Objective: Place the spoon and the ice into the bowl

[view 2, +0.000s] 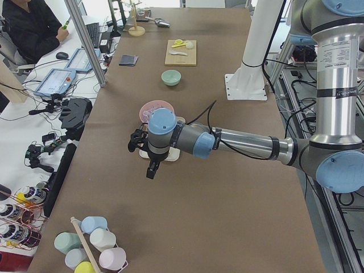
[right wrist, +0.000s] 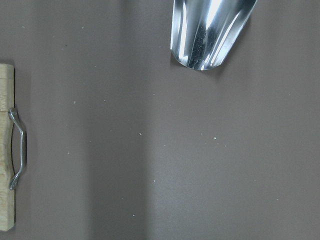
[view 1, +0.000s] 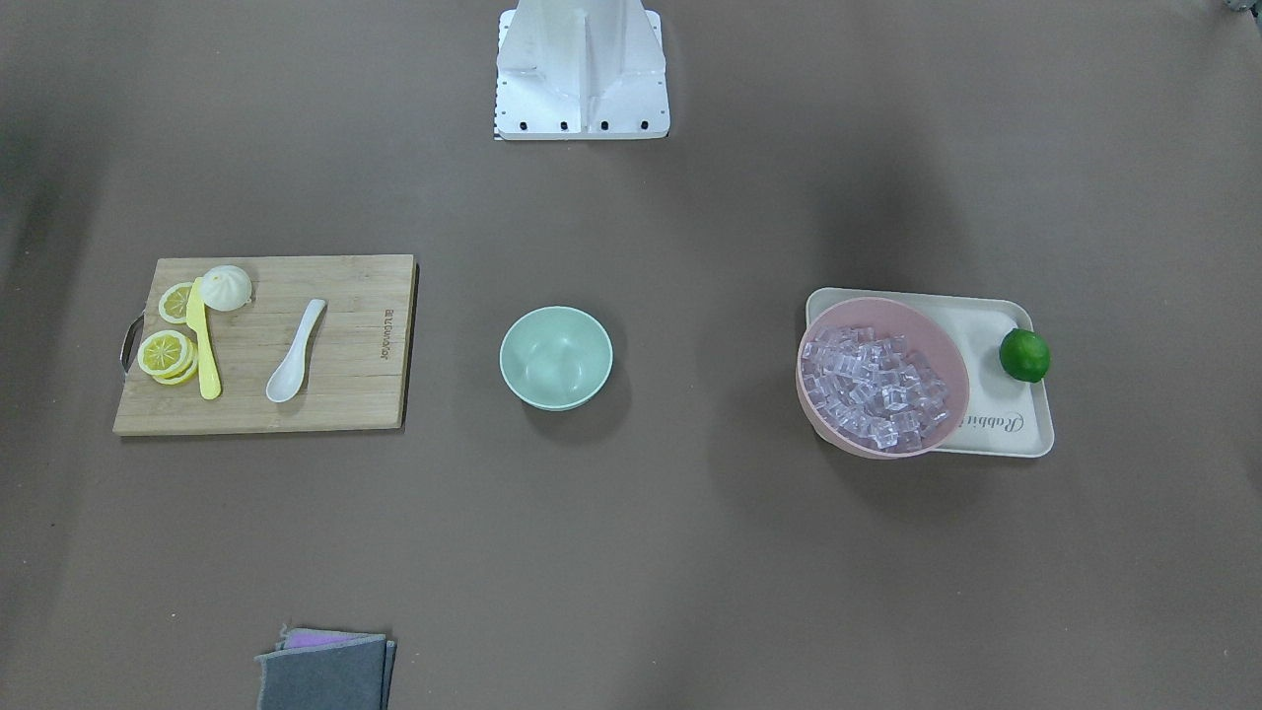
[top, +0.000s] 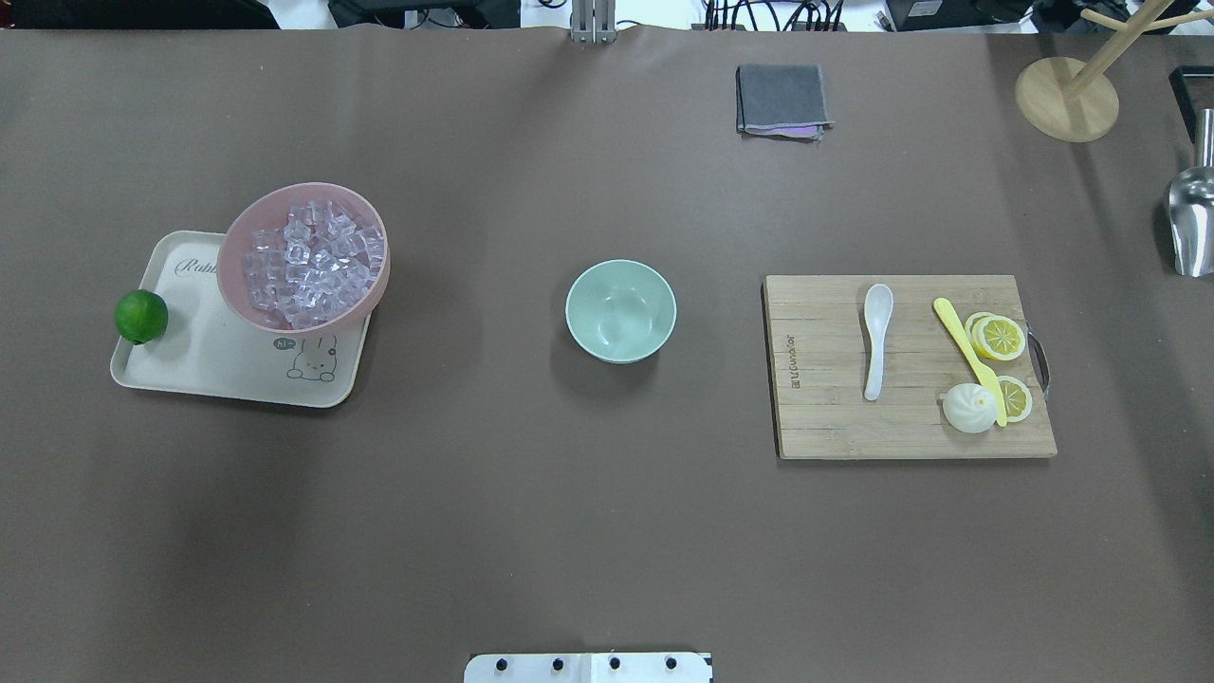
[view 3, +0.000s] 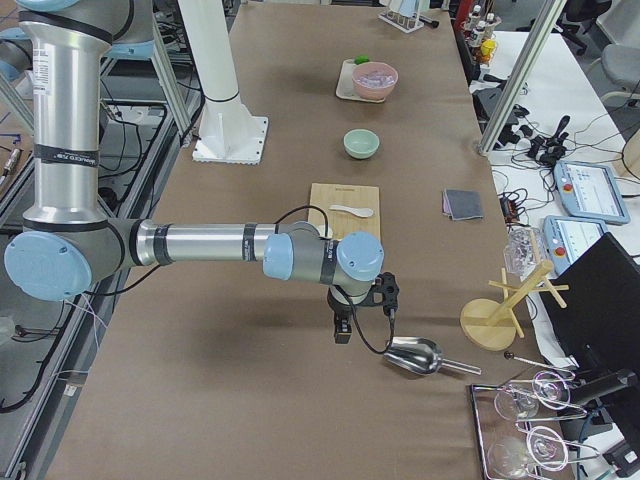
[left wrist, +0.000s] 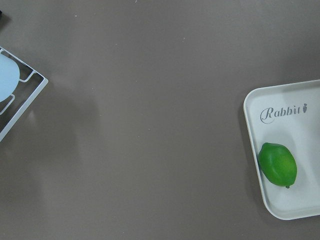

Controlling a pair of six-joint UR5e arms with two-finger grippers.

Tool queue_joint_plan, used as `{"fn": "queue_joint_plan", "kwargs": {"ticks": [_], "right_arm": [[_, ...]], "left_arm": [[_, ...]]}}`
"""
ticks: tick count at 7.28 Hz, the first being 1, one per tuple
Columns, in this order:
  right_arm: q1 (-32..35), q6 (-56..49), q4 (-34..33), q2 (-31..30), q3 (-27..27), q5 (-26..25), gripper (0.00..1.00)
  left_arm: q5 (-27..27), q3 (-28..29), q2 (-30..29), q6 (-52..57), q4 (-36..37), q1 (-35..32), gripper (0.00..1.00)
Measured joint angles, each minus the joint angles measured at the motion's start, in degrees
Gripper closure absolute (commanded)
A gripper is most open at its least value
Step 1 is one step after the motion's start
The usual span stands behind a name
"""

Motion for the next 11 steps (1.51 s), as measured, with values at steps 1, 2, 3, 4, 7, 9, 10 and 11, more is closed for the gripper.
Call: {"fn": "queue_joint_plan", "kwargs": {"ticks": [1,2,3,4,7,9,10,11], "right_arm": [[0.00,0.00,0.01,0.00,-0.07,-0.02,0.00],[0.00,0.00,0.01,0.00,-0.16,-0.06,0.00],[0.01,-0.01,0.01,0.00,-0.28,-0.08,0.00],[0.03,0.01,0.02,0.00,-0.36,-0.09,0.00],[0.03,0.08,0.09,0.03,-0.41,-0.09,0.00],[0.05,0.08,0.10,0.17,-0.37,-0.09,0.00],[0.05,0.08,0.10,0.28,-0.29,-0.09,0.00],[0.05,0.08,0.09,0.30,-0.25,-0.07,0.00]], "left_arm": [[0.05,0.27,0.25,0.06,-0.07,-0.12,0.02],[0.03,0.76,0.68,0.09,-0.20,-0.26,0.02],[-0.06,1.20,1.01,0.10,-0.31,-0.31,0.02],[-0.13,1.66,1.15,0.14,-0.38,-0.34,0.02],[-0.20,2.76,1.11,-0.37,-0.42,-0.34,0.02],[-0.24,3.13,1.03,-0.42,-0.39,-0.28,0.02],[-0.21,3.16,0.99,-0.43,-0.39,-0.28,0.02],[-0.19,3.18,0.92,-0.41,-0.39,-0.27,0.02]]}}
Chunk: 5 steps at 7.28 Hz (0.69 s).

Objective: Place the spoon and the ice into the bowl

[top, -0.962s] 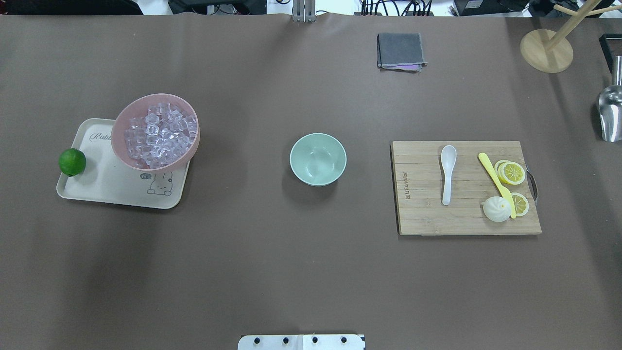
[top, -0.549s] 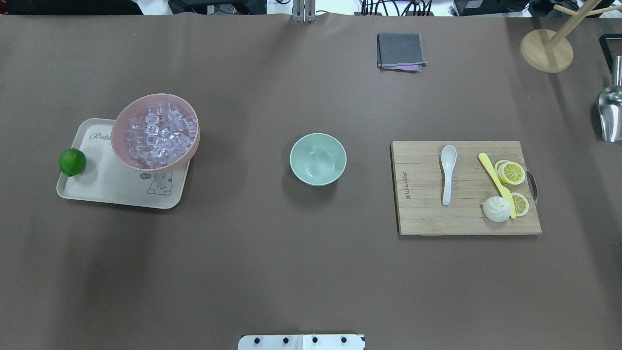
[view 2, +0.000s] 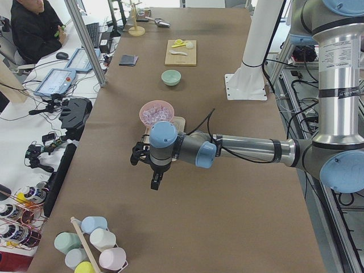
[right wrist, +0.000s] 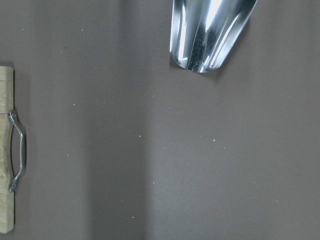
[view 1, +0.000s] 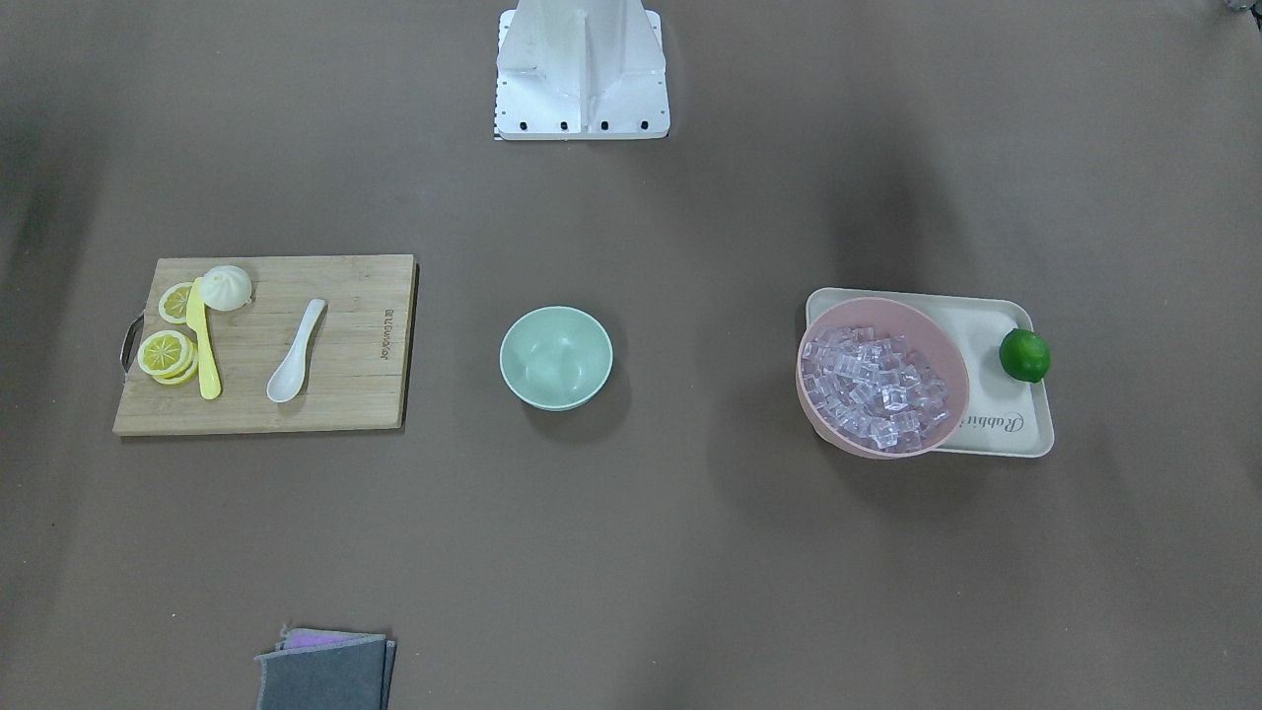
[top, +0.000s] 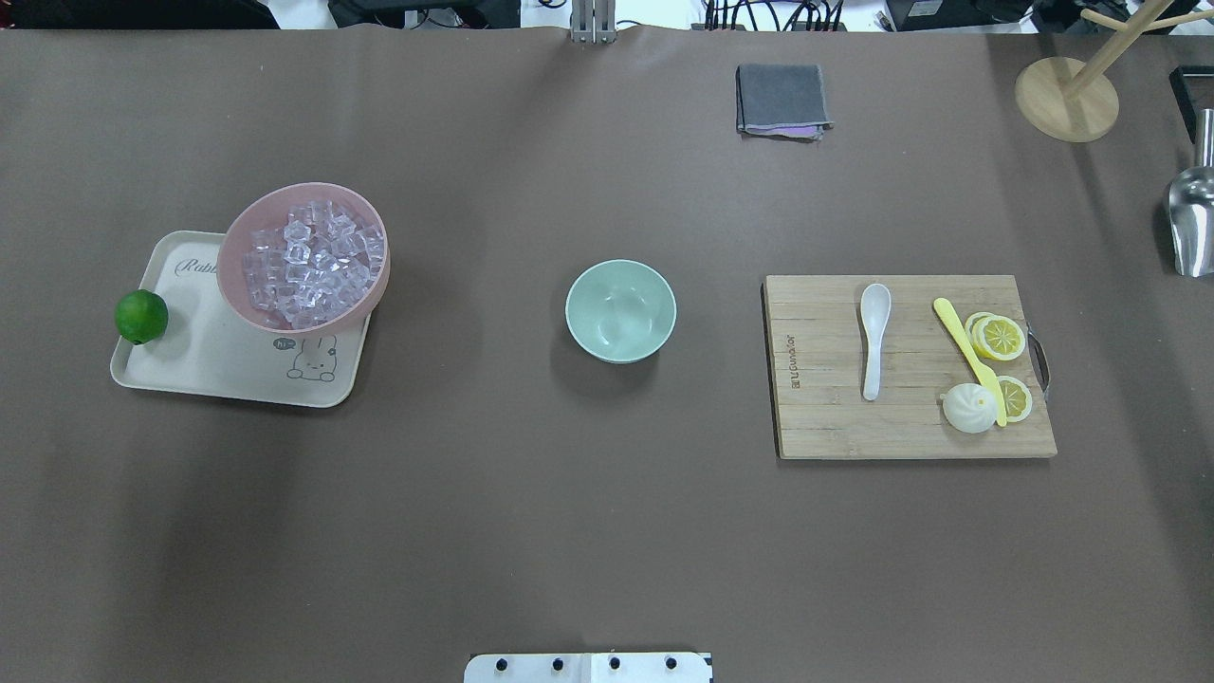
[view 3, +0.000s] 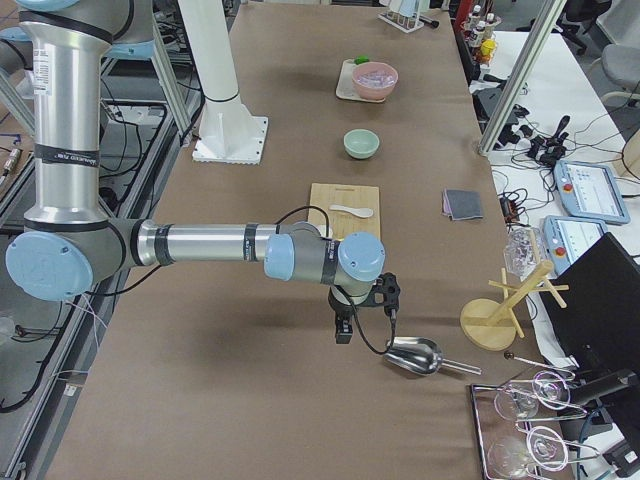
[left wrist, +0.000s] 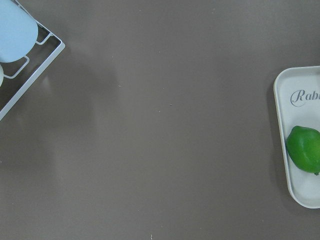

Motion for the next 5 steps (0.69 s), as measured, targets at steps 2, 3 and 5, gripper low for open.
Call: {"fn": "queue_joint_plan", "kwargs": {"ticks": [2,3,5], "right_arm": [[0.00,-0.12,-0.04,-0.01,-0.07,0.73,0.00],[0.00,-0.30,-0.01,-0.01,-0.13,1.16,0.00],[0.00,-0.38,0.05,0.13,-0.13,1.36,0.00]], "left_arm": [[0.01,0.01,-0.12,-0.03,0.00,0.00,0.02],[0.01,0.01,-0.15,-0.04,0.00,0.00,0.02],[-0.01,0.00,-0.41,-0.04,0.00,0.00,0.02]]}}
